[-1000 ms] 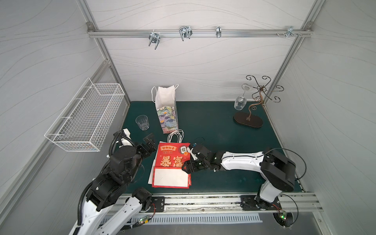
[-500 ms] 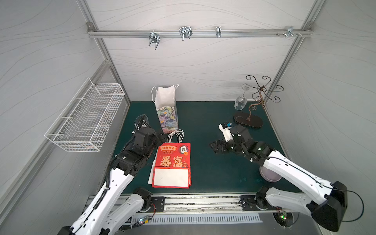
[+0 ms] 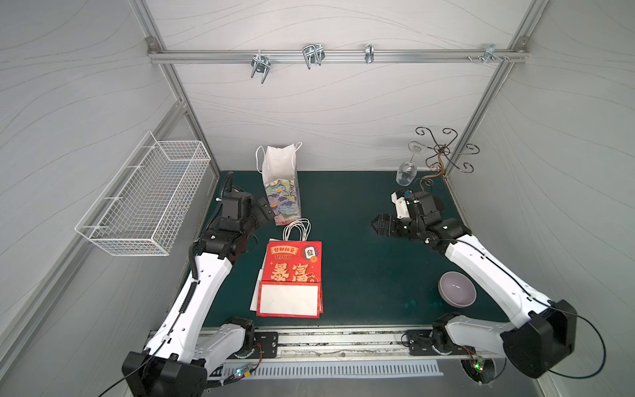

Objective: Put away the paper bag
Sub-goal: Pick up the paper bag from the center of the board.

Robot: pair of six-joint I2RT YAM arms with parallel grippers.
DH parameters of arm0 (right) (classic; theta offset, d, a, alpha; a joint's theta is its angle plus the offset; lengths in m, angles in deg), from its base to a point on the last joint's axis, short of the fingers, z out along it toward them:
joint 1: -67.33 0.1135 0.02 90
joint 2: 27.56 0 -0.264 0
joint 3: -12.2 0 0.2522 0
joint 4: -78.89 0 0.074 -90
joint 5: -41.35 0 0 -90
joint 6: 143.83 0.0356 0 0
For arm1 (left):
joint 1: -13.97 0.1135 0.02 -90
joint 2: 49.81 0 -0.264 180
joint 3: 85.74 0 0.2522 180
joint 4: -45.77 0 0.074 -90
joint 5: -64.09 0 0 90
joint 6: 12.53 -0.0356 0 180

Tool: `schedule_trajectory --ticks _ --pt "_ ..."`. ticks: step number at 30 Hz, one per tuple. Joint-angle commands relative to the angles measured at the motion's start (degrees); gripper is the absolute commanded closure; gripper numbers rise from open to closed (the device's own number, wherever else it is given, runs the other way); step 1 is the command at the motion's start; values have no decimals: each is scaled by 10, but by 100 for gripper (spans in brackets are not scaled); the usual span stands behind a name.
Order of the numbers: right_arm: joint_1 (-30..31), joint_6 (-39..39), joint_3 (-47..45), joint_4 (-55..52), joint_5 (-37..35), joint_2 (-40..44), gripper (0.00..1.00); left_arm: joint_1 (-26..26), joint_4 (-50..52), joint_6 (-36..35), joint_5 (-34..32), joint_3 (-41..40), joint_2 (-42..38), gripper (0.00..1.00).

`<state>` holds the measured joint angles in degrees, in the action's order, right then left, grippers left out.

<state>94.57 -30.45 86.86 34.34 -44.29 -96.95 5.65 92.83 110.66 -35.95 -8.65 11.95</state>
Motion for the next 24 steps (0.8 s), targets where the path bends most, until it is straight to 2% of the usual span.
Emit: schedule_trajectory --ticks 1,6,9,15,19,21,24 --pt "-6 -44 11 44 -4 -2 8 8 -21 -15 4 54 28 0" --pt "-7 -95 29 81 44 -37 7 9 -17 -17 4 116 89 2" --pt "-7 -98 41 85 54 -58 8 9 0 -35 0 167 135 3" --pt "-7 -97 43 98 56 -67 7 10 94 -71 -52 300 247 0" --pt "-7 -97 39 100 58 -65 8 12 98 -88 -33 350 298 1" --pt "-7 -98 36 100 58 -65 8 12 101 -94 -33 374 321 5" --pt "-7 -95 30 100 59 -62 8 14 104 -97 -51 405 348 16"
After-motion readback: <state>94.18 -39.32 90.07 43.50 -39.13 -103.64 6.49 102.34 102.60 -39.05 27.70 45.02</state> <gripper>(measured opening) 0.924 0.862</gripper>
